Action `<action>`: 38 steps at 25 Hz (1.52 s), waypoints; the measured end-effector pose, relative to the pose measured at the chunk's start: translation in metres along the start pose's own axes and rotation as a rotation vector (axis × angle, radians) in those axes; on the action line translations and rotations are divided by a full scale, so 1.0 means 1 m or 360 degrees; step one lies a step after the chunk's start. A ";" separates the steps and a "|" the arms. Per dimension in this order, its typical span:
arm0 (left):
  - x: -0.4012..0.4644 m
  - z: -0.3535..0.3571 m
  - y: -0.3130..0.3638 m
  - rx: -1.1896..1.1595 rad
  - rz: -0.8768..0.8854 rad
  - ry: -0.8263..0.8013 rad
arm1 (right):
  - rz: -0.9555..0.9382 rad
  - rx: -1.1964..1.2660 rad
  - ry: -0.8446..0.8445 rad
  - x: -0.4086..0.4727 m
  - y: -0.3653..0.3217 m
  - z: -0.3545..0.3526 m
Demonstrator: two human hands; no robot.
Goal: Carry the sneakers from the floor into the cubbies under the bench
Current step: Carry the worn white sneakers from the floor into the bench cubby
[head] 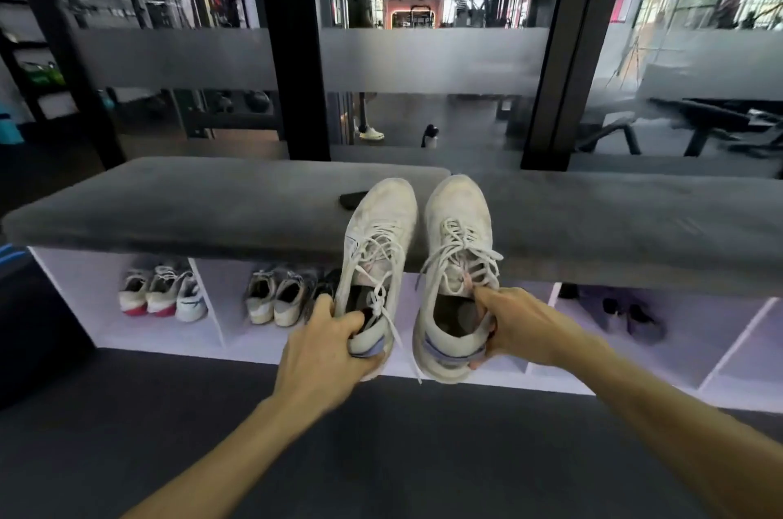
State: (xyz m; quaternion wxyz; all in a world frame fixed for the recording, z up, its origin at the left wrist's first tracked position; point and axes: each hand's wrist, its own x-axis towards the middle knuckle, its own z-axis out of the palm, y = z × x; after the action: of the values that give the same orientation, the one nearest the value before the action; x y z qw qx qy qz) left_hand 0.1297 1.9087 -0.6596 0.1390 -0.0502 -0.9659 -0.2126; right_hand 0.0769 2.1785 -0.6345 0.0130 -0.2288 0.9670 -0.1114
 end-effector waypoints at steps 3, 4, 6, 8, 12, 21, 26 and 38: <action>-0.013 0.057 -0.030 -0.0016 0.0000 -0.0064 | 0.0001 0.0017 -0.0034 0.002 0.015 0.065; -0.016 0.074 -0.041 -0.0024 -0.0006 -0.0077 | 0.0011 0.0020 -0.0050 0.003 0.020 0.085; -0.023 0.104 -0.060 -0.0058 -0.0026 -0.0108 | 0.0026 0.0016 -0.0078 0.001 0.025 0.119; -0.029 0.128 -0.074 -0.0076 -0.0048 -0.0150 | 0.0037 0.0014 -0.0090 -0.001 0.028 0.146; -0.032 0.162 -0.092 -0.0080 -0.0097 -0.0224 | 0.0103 0.0025 -0.0185 0.001 0.041 0.183; 0.024 0.228 -0.111 -0.0023 -0.0177 -0.0411 | 0.0171 0.0153 -0.0333 0.064 0.095 0.229; 0.071 0.270 -0.116 -0.0039 -0.0165 -0.0506 | 0.0209 0.0188 -0.0408 0.112 0.131 0.251; 0.182 0.378 -0.152 -0.0010 -0.0132 -0.0497 | 0.0302 0.0315 -0.0431 0.234 0.209 0.320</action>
State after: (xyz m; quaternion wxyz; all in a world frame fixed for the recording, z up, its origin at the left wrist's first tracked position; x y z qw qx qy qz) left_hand -0.1619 1.9380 -0.9960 -0.0218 -0.0431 -0.9764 -0.2106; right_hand -0.1997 2.1893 -0.9862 0.1760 -0.1470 0.9580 -0.1723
